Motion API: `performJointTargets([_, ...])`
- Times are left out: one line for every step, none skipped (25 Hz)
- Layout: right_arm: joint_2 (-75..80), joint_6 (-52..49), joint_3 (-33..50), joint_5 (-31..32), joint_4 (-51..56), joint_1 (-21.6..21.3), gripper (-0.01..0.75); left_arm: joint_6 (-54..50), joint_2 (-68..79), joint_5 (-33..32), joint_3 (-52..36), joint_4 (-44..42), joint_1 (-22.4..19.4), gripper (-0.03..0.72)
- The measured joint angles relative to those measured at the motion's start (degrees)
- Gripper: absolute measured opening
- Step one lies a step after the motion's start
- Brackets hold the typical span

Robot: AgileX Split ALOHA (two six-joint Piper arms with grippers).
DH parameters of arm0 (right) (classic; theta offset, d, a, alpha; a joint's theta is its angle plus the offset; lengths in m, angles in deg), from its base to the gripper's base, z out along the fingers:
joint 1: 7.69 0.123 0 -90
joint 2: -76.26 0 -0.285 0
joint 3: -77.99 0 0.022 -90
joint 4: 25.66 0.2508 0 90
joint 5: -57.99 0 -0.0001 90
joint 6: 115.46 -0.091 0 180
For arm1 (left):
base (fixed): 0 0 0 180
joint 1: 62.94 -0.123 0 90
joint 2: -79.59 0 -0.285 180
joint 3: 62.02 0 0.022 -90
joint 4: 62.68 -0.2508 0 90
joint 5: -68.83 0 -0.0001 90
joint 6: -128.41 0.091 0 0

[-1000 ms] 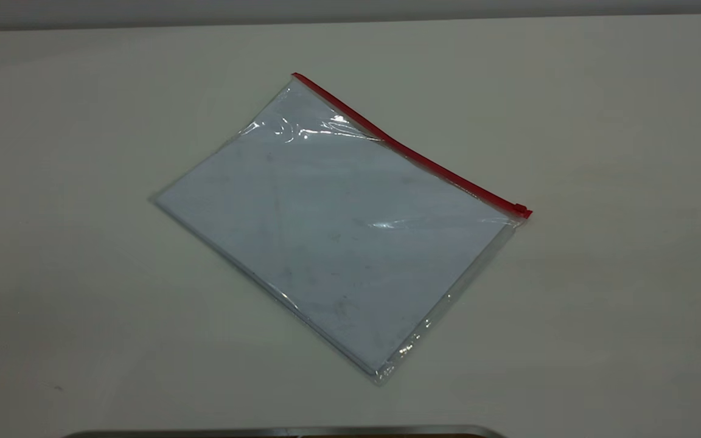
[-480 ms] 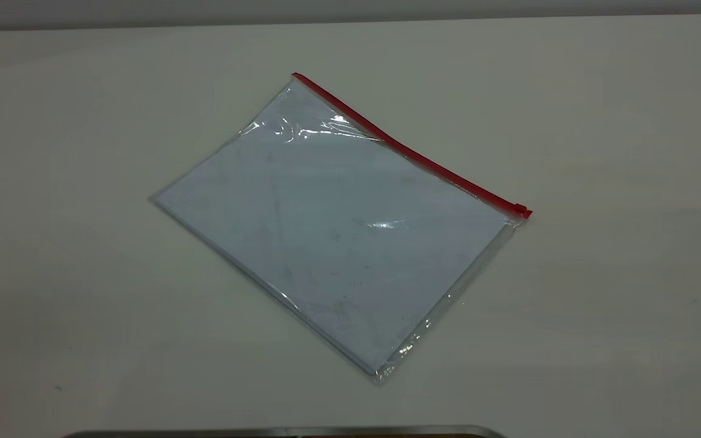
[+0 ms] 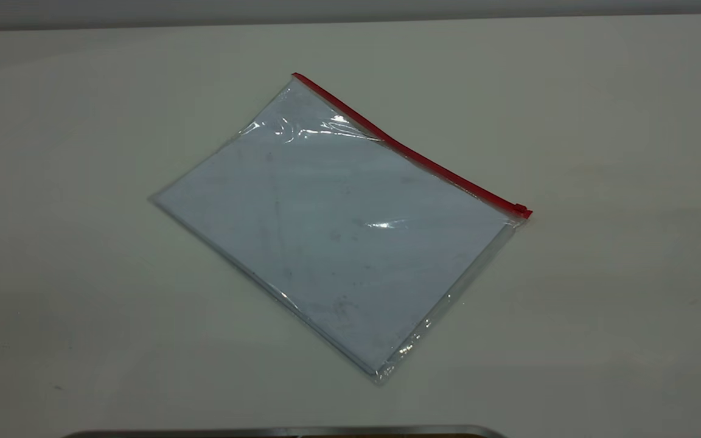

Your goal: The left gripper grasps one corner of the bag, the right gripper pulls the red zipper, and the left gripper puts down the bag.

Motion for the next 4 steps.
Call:
performJointTargets([0.0,-0.1,0.0,0.0,0.0,0.0,0.239,0.0,0.0,0.0,0.0,0.0,0.0,0.569])
performJointTargets([0.0,-0.1,0.0,0.0,0.0,0.0,0.239,0.0,0.0,0.0,0.0,0.0,0.0,0.569])
performJointTargets([0.0,-0.1,0.0,-0.1,0.0,0.0,0.239,0.0,0.0,0.0,0.0,0.0,0.0,0.569])
performJointTargets([0.0,-0.1,0.0,-0.1,-0.1,0.0,0.239,0.0,0.0,0.0,0.0,0.0,0.0,0.569])
